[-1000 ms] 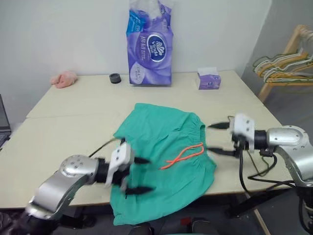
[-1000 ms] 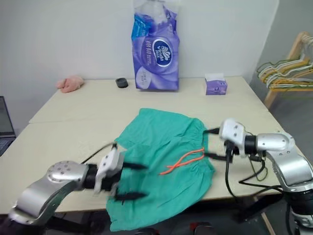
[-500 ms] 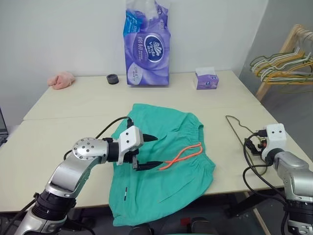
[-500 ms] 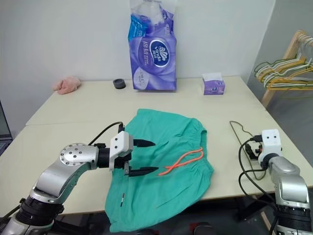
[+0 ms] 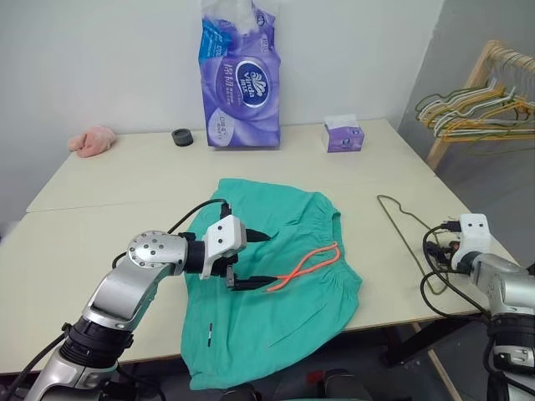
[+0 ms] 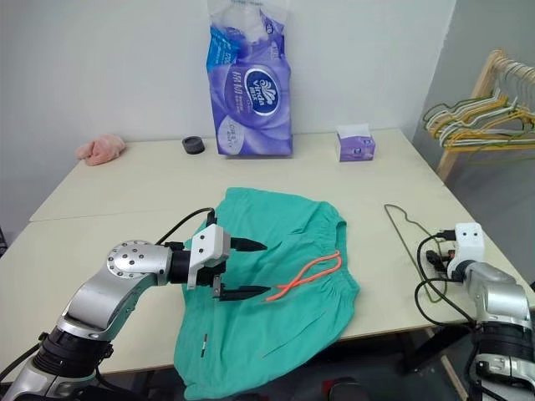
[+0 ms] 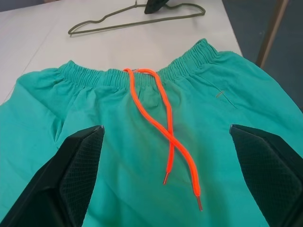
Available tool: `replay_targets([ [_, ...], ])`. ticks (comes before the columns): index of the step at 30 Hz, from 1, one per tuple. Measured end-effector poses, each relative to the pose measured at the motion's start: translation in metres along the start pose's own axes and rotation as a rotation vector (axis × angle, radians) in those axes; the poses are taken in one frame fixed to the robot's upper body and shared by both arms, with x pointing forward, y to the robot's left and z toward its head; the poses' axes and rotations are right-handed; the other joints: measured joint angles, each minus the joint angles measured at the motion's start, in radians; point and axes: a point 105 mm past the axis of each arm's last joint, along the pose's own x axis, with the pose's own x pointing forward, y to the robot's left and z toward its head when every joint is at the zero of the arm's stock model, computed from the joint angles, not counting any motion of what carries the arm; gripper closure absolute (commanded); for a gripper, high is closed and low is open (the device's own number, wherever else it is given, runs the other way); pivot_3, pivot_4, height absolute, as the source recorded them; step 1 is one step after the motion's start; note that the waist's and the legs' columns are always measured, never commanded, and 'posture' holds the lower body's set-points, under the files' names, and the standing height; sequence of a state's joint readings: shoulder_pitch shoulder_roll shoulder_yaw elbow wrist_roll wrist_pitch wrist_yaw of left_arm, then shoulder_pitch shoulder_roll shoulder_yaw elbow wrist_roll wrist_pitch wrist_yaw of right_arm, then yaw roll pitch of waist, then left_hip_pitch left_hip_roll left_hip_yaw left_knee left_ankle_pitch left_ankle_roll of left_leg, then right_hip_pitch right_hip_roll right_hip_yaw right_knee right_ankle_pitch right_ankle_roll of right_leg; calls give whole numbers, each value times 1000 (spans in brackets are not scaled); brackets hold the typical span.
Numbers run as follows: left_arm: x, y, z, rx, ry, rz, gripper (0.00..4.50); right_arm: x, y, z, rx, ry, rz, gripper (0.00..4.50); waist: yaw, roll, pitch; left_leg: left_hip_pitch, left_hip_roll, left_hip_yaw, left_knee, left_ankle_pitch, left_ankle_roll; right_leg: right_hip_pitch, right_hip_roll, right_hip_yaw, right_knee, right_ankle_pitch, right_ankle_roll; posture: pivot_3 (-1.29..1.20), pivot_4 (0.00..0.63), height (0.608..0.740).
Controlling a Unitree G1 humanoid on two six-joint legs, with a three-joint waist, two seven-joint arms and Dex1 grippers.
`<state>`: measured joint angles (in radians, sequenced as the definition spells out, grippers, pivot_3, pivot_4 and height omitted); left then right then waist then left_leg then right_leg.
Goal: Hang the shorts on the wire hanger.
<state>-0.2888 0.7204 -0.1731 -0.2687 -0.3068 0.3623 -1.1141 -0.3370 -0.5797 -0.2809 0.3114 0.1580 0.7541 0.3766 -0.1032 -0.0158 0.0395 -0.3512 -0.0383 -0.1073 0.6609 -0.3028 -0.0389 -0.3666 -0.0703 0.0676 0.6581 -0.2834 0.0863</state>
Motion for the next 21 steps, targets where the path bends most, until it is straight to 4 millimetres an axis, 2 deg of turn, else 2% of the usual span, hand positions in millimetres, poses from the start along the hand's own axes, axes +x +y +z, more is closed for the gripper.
replay_targets([
  [6,0,-4,-7,-23,11,5,0,7,-3,-6,9,50,-17,4494,11,-4,-3,8,1,-5,0,-1,2,15,0,-7,-11,1,2,-108,0,740],
  [11,0,-4,-9,-22,17,21,0,11,-11,-5,51,50,-68,4494,20,-8,-6,8,0,-5,0,-1,2,16,0,-6,-12,1,2,-108,0,740],
  [16,-2,23,-18,-19,40,181,0,11,-8,1,-25,2,-78,4494,18,-5,-5,7,0,-4,0,-1,2,14,0,-5,-12,1,2,-114,0,740],
  [19,-9,45,-25,-41,59,291,0,8,6,15,-114,-78,-34,4494,13,1,-1,6,0,-5,0,-1,2,12,0,-3,-11,1,3,-119,0,740],
  [21,-21,66,-29,-63,76,386,0,-2,34,48,-265,-232,62,4494,1,7,2,4,0,-5,-1,-1,2,8,0,-1,-10,1,3,-122,0,740],
])
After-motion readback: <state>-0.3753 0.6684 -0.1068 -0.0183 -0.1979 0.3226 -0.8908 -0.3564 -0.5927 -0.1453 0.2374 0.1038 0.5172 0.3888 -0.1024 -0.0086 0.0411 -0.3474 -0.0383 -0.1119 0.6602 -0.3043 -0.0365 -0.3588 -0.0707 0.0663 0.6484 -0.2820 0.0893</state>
